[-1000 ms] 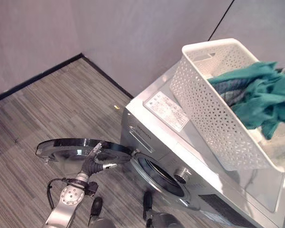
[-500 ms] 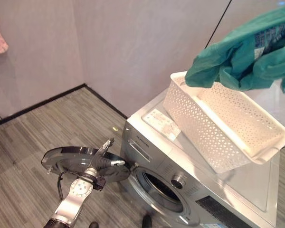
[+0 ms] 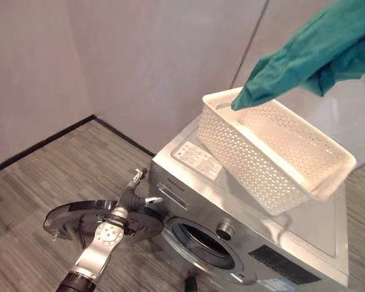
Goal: Grab the laundry basket,head to the washer,open it,put in the laundry and shut it.
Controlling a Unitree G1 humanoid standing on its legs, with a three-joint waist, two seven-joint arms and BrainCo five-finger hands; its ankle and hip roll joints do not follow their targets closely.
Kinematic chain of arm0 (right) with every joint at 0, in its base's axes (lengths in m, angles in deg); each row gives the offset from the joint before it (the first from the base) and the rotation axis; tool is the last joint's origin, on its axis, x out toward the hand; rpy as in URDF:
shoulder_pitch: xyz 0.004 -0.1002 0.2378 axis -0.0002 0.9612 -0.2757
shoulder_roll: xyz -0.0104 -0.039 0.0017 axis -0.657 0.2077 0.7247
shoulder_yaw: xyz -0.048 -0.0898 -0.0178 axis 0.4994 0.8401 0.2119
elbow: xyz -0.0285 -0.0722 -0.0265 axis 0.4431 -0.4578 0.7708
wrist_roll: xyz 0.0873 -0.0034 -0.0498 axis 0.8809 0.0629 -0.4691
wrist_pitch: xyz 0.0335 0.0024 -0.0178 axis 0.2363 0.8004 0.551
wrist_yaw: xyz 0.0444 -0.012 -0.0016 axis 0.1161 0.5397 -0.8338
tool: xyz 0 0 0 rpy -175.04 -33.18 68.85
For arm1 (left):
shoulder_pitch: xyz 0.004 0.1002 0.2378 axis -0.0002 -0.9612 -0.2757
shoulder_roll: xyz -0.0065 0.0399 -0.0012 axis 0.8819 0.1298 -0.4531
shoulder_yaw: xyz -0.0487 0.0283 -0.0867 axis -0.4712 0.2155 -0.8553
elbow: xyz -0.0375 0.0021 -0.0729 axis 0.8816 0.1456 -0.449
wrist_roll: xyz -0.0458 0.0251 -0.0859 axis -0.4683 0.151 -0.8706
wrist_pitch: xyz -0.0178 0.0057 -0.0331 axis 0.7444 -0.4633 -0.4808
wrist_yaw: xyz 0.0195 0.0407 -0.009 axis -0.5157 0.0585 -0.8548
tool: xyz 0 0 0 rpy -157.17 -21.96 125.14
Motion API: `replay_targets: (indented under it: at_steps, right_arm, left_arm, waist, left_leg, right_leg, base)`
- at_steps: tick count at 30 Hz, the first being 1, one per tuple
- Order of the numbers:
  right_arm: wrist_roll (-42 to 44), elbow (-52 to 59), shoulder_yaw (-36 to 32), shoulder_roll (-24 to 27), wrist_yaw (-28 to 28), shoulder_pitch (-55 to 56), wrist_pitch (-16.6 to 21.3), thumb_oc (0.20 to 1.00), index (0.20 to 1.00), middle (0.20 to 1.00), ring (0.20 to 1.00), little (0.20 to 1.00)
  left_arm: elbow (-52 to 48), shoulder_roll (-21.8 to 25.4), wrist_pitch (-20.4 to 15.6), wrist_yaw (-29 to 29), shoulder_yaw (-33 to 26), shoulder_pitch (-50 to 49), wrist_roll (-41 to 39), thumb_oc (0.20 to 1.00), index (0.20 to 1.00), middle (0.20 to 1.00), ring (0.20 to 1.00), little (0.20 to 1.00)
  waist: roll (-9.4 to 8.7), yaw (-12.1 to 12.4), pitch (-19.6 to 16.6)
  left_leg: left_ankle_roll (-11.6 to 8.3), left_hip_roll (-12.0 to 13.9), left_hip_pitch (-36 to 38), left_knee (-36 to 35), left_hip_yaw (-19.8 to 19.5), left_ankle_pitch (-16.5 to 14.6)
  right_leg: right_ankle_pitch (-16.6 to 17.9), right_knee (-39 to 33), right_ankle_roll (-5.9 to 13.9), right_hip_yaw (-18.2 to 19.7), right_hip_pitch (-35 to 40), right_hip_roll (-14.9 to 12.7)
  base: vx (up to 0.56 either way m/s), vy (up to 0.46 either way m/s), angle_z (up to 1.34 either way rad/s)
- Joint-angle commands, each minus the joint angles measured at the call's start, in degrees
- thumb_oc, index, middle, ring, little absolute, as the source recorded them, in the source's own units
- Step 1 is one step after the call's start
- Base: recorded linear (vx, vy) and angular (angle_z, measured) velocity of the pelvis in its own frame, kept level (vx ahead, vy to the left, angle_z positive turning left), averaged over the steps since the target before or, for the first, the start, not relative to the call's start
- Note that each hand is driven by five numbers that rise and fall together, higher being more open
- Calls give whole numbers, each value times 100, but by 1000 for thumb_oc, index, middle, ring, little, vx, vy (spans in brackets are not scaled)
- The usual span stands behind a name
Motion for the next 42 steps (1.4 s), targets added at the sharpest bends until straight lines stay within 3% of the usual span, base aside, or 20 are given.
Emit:
replay_targets:
  at_steps: [1, 6, 10, 13, 15, 16, 17, 20, 22, 26, 31, 35, 36, 40, 42]
  right_arm:
    - [-437, 468, -654, -285, -250, -194, 363, 200, 200, 200, 200, 200]
    - [-913, 1509, -1315, -1121, -294, 677, 393, 200, 200, 200, 200, 200]
    - [-1279, 2243, -1769, -1904, -470, 1264, 496, 200, 200, 200, 200, 200]
    - [-1524, 2645, -2029, -2419, -470, 1725, 552, 200, 200, 200, 200, 200]
    - [-1670, 2859, -2137, -2749, -353, 2188, 539, 200, 200, 200, 200, 200]
    - [-1988, 3023, -2151, -3062, -270, 2560, 472, 200, 200, 200, 200, 200]
    - [-2005, 3054, -2147, -3086, -271, 2577, 460, 200, 200, 200, 200, 200]
    - [-2448, 3080, -2055, -3528, -260, 2996, 285, 200, 200, 200, 200, 200]
    - [-3544, 2959, -2113, -3689, -391, 3506, -237, 200, 200, 200, 200, 200]
    - [-4279, 2290, -1741, -3731, -294, 4193, -657, 200, 200, 200, 200, 200]
    - [-4258, 1831, -1240, -4304, 85, 5259, -744, 200, 200, 200, 200, 200]
    - [-4128, 1692, -1036, -4445, 251, 5553, -728, 200, 200, 200, 200, 200]
    - [-3471, 1025, -208, -4739, 632, 5765, -699, 200, 200, 200, 200, 200]
    - [-3161, 381, 235, -4722, 729, 5578, -701, 200, 200, 200, 200, 200]
    - [-2633, -579, 653, -4776, 855, 5277, -712, 200, 200, 200, 200, 200]
  left_arm:
    - [-45, -10, -367, 135, 60, 288, 288, 1000, 1000, 1000, 1000, 1000]
    - [-92, -19, -392, 114, 24, 182, 415, 1000, 1000, 1000, 1000, 1000]
    - [-102, -27, -476, 153, -148, -102, 510, 1000, 1000, 1000, 1000, 1000]
    - [-147, -41, -519, 213, -335, -305, 582, 1000, 1000, 1000, 1000, 1000]
    - [-131, -39, -538, 242, -501, -398, 587, 1000, 1000, 1000, 1000, 1000]
    - [-131, -64, -557, 276, -633, -545, 587, 1000, 1000, 1000, 1000, 1000]
    - [-135, -58, -559, 275, -635, -559, 589, 1000, 1000, 1000, 1000, 1000]
    - [-119, -118, -576, 242, -726, -705, 504, 1000, 1000, 1000, 1000, 1000]
    - [-74, -244, -624, 204, -862, -1028, 508, 1000, 1000, 1000, 1000, 1000]
    - [-96, -295, -647, 190, -877, -1229, 363, 1000, 1000, 1000, 1000, 1000]
    - [-72, -271, -665, 175, -763, -1326, 320, 1000, 1000, 1000, 1000, 1000]
    - [-68, -231, -657, 193, -732, -1374, 308, 1000, 1000, 1000, 1000, 1000]
    - [-74, -191, -671, 331, -649, -1369, 175, 1000, 1000, 1000, 1000, 1000]
    - [-133, -172, -741, 425, -703, -1354, 75, 1000, 1000, 1000, 1000, 1000]
    - [-253, -149, -805, 486, -791, -1402, -139, 1000, 1000, 1000, 1000, 1000]
  waist:
    - [110, 90, -53]
    - [151, 14, -27]
    - [264, -251, 66]
    - [361, -367, 163]
    - [462, -424, 248]
    - [565, -441, 341]
    - [545, -441, 337]
    - [636, -446, 316]
    - [624, -393, 109]
    - [684, -398, 54]
    - [764, -603, 100]
    - [789, -697, 118]
    - [871, -830, 237]
    - [932, -812, 314]
    - [919, -710, 447]
  left_leg:
    - [669, -173, 287, 153, 316, -621]
    - [781, -350, 407, 116, 632, -711]
    - [964, -587, 527, 60, 1010, -830]
    - [1053, -647, 576, 55, 1207, -883]
    - [1134, -656, 604, 45, 1339, -940]
    - [1174, -611, 543, 90, 1465, -910]
    - [1158, -609, 532, 96, 1472, -883]
    - [1180, -598, 391, 157, 1607, -869]
    - [1154, -675, 352, 174, 1859, -879]
    - [1143, -591, 356, 190, 2113, -917]
    - [1146, -615, 411, 111, 2187, -876]
    - [1130, -620, 433, 80, 2188, -854]
    - [1145, -652, 443, 95, 2275, -865]
    - [1193, -678, 500, 96, 2256, -1041]
    - [1146, -700, 463, 102, 2293, -1015]
  right_leg:
    - [-245, 880, 530, 564, -410, -319]
    - [27, 832, 695, 774, -514, -397]
    - [614, 639, 819, 1254, -739, -409]
    - [851, 565, 819, 1332, -894, -388]
    - [618, 632, 793, 1185, -906, -362]
    - [245, 981, 592, 913, -866, -316]
    - [245, 1019, 571, 917, -892, -312]
    - [-340, 1431, 438, 667, -681, -255]
    - [-203, 1118, 511, 564, -450, -400]
    - [33, 777, 639, 590, -432, -463]
    - [133, 697, 694, 633, -478, -493]
    - [148, 720, 694, 640, -504, -494]
    - [245, 690, 730, 700, -585, -503]
    - [250, 665, 800, 782, -617, -488]
    - [293, 569, 815, 766, -656, -528]
  base:
    - [-68, 164, -58]
    - [-53, 149, -45]
    - [-71, 165, -44]
    - [-96, 100, -72]
    - [-93, 75, -79]
    - [-118, 13, -79]
    - [-119, 15, -74]
    - [-86, -10, -38]
    - [-4, -72, -18]
    - [19, -73, -37]
    - [-2, -10, -9]
    - [-6, 17, -2]
    - [-20, 49, -16]
    - [45, 90, -32]
    - [-65, -2, -31]
